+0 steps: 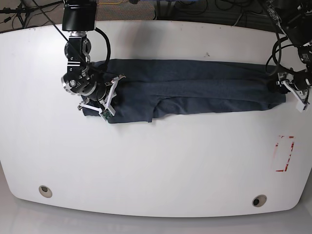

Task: Fold the T-shirt properly
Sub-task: 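Stretch the folded strip lengthwise, left gripper pulling its end away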

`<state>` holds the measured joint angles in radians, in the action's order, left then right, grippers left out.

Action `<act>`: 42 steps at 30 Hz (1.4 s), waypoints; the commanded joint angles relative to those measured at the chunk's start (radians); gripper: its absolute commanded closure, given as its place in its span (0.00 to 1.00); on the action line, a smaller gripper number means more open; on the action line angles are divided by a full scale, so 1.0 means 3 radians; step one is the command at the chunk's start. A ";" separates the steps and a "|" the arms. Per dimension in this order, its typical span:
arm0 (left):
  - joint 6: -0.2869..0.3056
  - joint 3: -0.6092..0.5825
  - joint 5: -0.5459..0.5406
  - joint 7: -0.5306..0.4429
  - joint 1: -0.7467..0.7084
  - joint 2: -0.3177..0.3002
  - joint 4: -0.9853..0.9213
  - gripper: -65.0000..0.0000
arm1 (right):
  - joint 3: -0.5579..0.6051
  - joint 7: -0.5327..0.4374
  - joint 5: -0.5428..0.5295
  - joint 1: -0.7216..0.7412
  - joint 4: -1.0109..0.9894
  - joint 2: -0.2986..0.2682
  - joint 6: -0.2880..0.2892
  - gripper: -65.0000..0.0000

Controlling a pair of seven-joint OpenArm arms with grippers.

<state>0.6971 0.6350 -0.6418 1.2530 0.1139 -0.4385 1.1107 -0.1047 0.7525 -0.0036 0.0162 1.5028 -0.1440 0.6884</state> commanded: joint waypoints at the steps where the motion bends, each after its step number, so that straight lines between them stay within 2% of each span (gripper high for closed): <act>1: 0.0003 0.0019 0.0019 -0.0128 -0.0070 -0.0085 0.0029 0.35 | 0.0004 0.0133 0.0071 -0.0011 0.0000 -0.0019 0.0033 0.85; 12: 0.0003 -0.0242 0.0019 -0.0507 -0.0259 -0.0085 0.0034 0.35 | 0.0004 0.0093 0.0071 -0.0005 0.0000 -0.0019 0.0033 0.85; 17: 0.0003 -0.0211 0.0019 -0.0532 -0.0259 -0.0101 0.0049 0.35 | 0.0004 0.0052 0.0071 -0.0005 0.0000 -0.0019 0.0033 0.85; 20: 0.0003 -0.0165 0.0014 -0.0532 -0.0259 -0.0218 0.0054 0.35 | 0.0004 0.0052 0.0071 -0.0005 0.0000 -0.0008 0.0033 0.85; 29: 0.0003 -0.0084 0.0014 -0.0584 -0.0259 -0.0316 0.0029 0.35 | 0.0004 0.0052 0.0071 -0.0021 0.0000 0.0002 0.0033 0.85; 42: 0.0003 -0.0135 0.0019 -0.0630 -0.0295 -0.0270 0.0024 0.35 | 0.0004 0.0046 0.0071 -0.0026 0.0000 0.0002 0.0033 0.86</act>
<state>0.6971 0.6033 -0.6277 1.0756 0.0212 -0.5072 1.1057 -0.1047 0.7292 -0.0032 0.0105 1.5024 -0.1413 0.6884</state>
